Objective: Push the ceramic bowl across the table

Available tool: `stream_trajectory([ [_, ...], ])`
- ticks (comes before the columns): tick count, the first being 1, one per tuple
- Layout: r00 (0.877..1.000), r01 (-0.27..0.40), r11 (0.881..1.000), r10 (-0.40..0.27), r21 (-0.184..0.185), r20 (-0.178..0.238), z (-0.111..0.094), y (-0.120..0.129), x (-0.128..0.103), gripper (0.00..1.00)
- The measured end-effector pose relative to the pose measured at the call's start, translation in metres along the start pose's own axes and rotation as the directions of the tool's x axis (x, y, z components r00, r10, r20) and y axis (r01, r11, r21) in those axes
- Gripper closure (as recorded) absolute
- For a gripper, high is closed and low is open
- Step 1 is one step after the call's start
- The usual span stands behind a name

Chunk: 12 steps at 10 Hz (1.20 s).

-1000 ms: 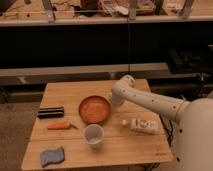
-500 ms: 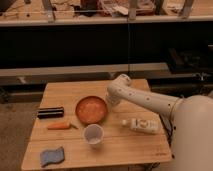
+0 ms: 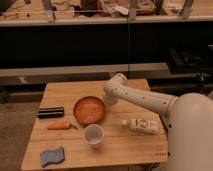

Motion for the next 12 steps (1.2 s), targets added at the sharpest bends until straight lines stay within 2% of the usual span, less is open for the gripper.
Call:
stream_trajectory([
  [12, 0.998, 0.065, 0.998, -0.065, -0.011, 0.005, 0.003, -0.020, -0.023, 0.96],
])
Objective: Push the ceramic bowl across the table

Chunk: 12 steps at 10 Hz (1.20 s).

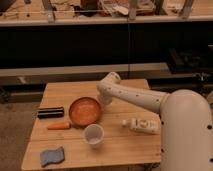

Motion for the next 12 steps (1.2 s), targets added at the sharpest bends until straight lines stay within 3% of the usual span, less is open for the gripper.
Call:
stream_trajectory([
  [12, 0.998, 0.070, 0.997, -0.070, -0.022, 0.010, 0.004, -0.017, -0.026, 0.96],
])
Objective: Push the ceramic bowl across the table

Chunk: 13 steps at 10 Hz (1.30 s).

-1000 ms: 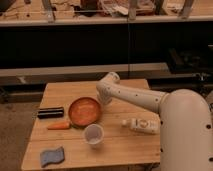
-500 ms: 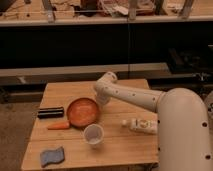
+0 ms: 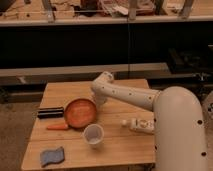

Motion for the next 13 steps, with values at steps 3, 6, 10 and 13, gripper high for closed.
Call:
stream_trajectory([
  [3, 1.000, 0.024, 1.000, -0.024, -0.008, 0.003, 0.000, -0.007, -0.009, 0.96],
  [6, 0.999, 0.041, 0.999, -0.041, -0.016, 0.006, 0.000, -0.013, -0.020, 0.96],
  [10, 0.998, 0.070, 0.997, -0.070, -0.026, 0.007, -0.001, -0.014, -0.030, 0.96],
  [13, 0.996, 0.088, 0.996, -0.088, -0.034, 0.006, -0.002, -0.013, -0.035, 0.96],
])
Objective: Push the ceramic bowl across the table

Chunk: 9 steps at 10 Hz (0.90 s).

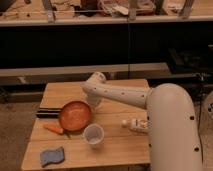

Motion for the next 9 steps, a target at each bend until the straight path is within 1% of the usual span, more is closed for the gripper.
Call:
stream_trajectory([
  [9, 0.998, 0.063, 0.998, -0.063, -0.023, 0.008, -0.004, 0.002, -0.018, 0.96],
])
